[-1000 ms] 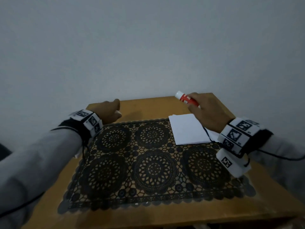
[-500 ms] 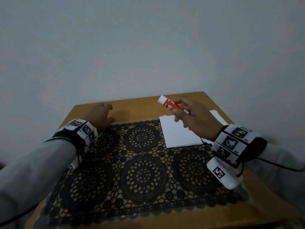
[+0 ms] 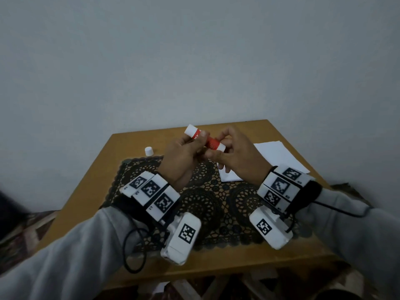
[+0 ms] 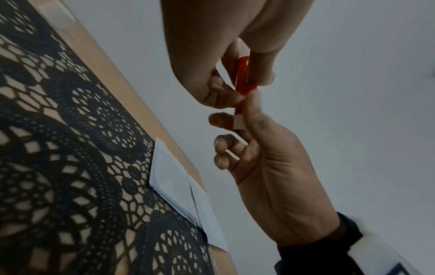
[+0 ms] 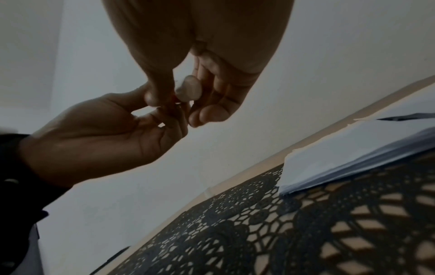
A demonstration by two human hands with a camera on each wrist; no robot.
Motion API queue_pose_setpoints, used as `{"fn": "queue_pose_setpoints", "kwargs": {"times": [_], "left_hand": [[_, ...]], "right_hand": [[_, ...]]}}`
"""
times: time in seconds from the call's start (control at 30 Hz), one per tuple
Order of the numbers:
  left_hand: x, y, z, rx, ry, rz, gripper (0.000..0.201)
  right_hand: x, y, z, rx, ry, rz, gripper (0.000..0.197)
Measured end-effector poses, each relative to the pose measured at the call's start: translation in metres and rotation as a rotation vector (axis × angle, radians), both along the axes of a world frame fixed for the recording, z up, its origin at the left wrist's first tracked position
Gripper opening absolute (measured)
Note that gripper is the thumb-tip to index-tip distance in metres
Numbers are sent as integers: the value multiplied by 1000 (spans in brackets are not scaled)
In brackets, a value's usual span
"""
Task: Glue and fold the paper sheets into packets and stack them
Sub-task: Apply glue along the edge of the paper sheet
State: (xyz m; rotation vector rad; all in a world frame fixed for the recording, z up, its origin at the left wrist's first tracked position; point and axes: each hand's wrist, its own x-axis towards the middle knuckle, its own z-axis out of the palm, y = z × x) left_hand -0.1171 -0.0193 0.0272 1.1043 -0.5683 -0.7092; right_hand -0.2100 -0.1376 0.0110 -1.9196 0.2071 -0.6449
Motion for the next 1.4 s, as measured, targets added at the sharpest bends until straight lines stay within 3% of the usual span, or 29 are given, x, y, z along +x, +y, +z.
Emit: {"fn": "queue_pose_setpoints", "kwargs": {"times": [0.17, 0.27, 0.37, 0.47, 0.57, 0.67, 0.73, 0.87, 0.93, 1.07, 1.2, 1.33, 1.4], "left_hand": [[-6, 4, 3, 0, -22, 53, 20], [-6, 9, 4, 4, -58, 32, 19], [-5, 14, 4, -5, -98, -5, 27], [-6, 18, 5, 7, -146, -46, 20], [-5, 18, 4, 35, -202, -39, 18], [-2, 17, 5, 24, -160, -7, 19], [-1, 16, 5, 19, -154, 2, 21], [-4, 15, 8, 1, -162, -22, 23], [-6, 15, 9, 2, -175, -26, 18], [-7, 17, 7, 8, -198, -13, 17], [-8, 16, 9, -28, -129, 5, 14], [-7, 14, 11, -17, -132, 27, 15], [-8, 14, 11, -12, -151, 12, 13]], "right_hand": [[-8, 2, 1, -20, -24, -57, 22], [-13, 6, 3, 172, -14, 53, 14], [-18, 12, 5, 397, 82, 176, 28], [-20, 15, 5, 517, 175, 187, 48], [-21, 16, 3, 518, 151, 167, 48], [-22, 16, 1, 489, 68, 186, 21], [-22, 15, 2, 456, 59, 172, 14], [-23, 18, 4, 529, 140, 138, 47], [-24, 18, 5, 567, 164, 140, 53], [-27, 16, 5, 588, 66, 189, 33], [-27, 15, 6, 566, 13, 188, 38], [-26, 17, 9, 501, 23, 136, 18], [-27, 19, 10, 516, 67, 125, 29]]}}
